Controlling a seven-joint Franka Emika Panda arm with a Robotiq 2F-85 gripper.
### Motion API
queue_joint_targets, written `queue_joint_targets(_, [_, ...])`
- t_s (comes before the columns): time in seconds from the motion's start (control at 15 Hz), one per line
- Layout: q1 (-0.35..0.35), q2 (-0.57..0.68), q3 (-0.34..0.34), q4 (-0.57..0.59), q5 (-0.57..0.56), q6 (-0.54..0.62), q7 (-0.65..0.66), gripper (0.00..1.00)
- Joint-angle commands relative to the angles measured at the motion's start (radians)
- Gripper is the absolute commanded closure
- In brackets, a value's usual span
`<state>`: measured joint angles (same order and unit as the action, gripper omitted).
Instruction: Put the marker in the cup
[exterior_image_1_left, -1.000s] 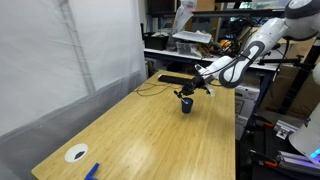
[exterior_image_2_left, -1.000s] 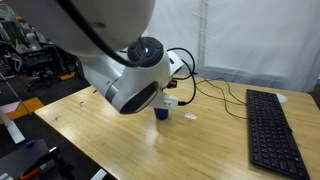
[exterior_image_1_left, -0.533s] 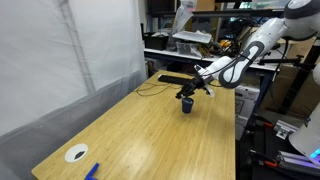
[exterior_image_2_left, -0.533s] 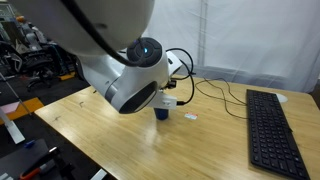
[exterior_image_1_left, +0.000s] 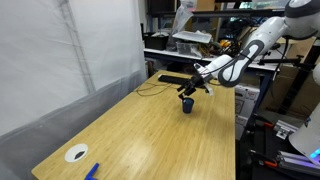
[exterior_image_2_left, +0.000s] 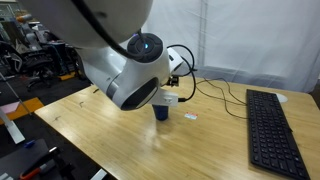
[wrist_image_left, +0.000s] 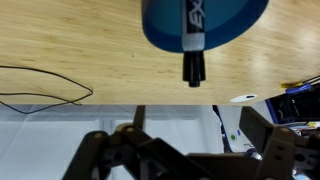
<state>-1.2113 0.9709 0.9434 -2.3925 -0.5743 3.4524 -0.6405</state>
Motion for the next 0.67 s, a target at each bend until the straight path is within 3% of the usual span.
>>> queue_joint_targets(0.0, [0.036,-0.099,0.004,-0.028,0.073,0.004,0.034,0.0])
queue_joint_targets(0.33, [0.15,-0.293,-0.039,-0.049,0.084,-0.02,0.263,0.0])
queue_joint_targets(0.53, [0.184,-0.389,-0.03,-0.054,0.098,-0.093,0.374,0.0])
queue_joint_targets(0.6, [0.166,-0.404,-0.001,-0.055,0.125,-0.14,0.373,0.0])
